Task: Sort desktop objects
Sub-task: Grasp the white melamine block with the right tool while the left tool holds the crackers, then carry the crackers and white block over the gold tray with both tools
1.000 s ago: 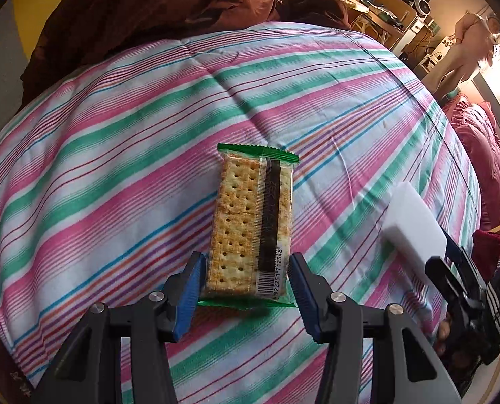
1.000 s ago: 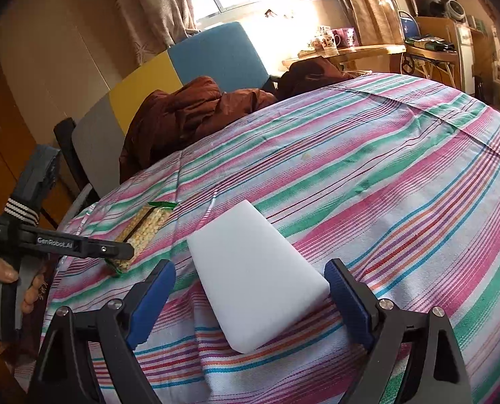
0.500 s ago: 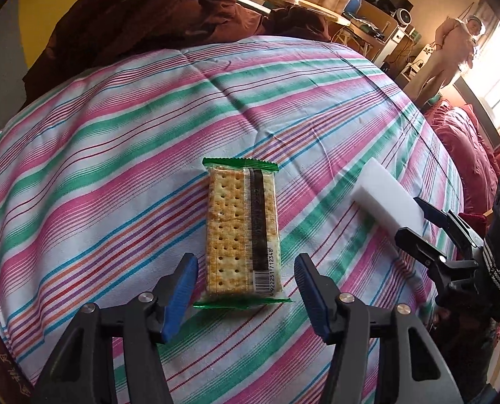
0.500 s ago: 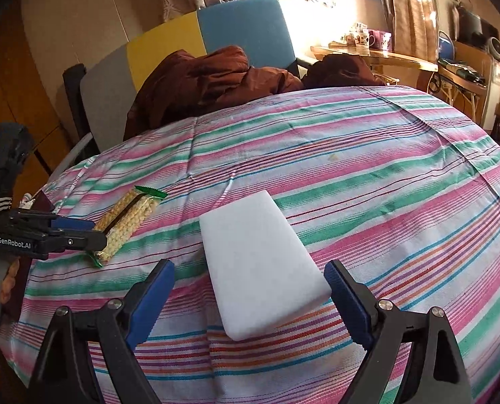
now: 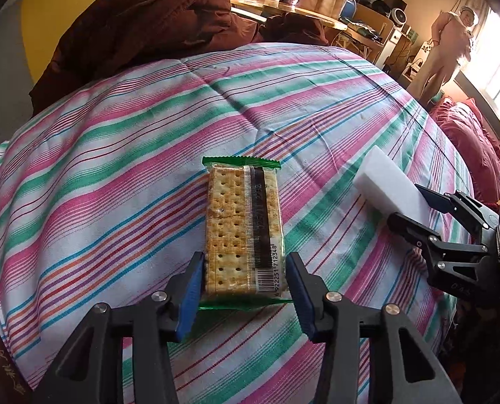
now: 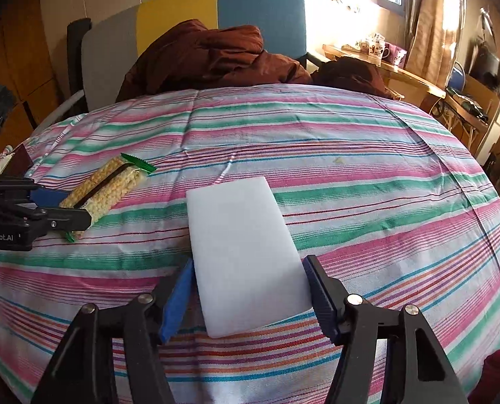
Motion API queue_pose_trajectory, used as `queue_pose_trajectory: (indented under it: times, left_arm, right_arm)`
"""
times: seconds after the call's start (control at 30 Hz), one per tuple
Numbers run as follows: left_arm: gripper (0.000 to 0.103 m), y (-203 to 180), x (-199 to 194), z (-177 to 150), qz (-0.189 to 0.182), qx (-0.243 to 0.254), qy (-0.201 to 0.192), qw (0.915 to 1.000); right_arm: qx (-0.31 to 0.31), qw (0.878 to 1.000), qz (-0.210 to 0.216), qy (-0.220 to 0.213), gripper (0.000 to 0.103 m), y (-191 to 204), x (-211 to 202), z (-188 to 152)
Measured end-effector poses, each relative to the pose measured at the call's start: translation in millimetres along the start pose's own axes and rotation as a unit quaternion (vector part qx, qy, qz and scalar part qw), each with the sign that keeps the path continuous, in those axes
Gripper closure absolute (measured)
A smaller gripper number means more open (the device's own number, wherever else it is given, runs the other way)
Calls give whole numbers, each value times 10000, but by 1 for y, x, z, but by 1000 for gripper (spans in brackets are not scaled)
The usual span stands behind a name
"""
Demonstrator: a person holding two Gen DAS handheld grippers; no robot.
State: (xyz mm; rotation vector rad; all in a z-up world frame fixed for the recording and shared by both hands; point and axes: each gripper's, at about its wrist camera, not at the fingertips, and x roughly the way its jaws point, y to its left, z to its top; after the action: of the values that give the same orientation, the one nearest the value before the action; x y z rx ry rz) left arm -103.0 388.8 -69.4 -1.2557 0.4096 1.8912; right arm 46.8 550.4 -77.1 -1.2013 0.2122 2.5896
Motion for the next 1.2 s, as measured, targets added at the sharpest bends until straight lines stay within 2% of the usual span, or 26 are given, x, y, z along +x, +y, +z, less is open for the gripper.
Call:
queue_pose_trajectory:
  times: [0.2,0.37,0.5,0.6,0.67,0.7,0.8,1.07,1.2]
  left_arm:
    - [55,4,-18,-31,-238,-235,-288,9990]
    - [55,8,-43,-58,-388,-454,-598,9964]
    - [58,9,-68,-81,-316,-458,-840,9949]
    - [58,10,-80,-97,-203,-426,-869,9951]
    - [58,12,-81,-106,-262,-448,-827,9952]
    - [57,14,-81,-108,-294,-490,-831,9949]
    - [48,14,-81,-106,-298,-501,-831,9948]
    - [46,-5,-61,-77,-91,-343,-686,9970]
    - [46,-14,-41,-69,104,-185,-437,9988]
  right_arm:
    - [262,9991,278,-169,39,9,-19,-7]
    - [423,9967,626,-306,39,37,-30,-13]
    - [537,9936,923,-366,39,61,-33,-15]
    - [457,9944,917,-260,39,79,-28,-17]
    - [457,9948,889,-207,39,86,-27,-20]
    - [466,9946,906,-202,39,88,-28,-22]
    - [454,9947,896,-213,39,92,-32,-27]
    - [632,9955,620,-333,39,77,-41,-31]
    - [776,9944,657,-276,38,69,-36,-34]
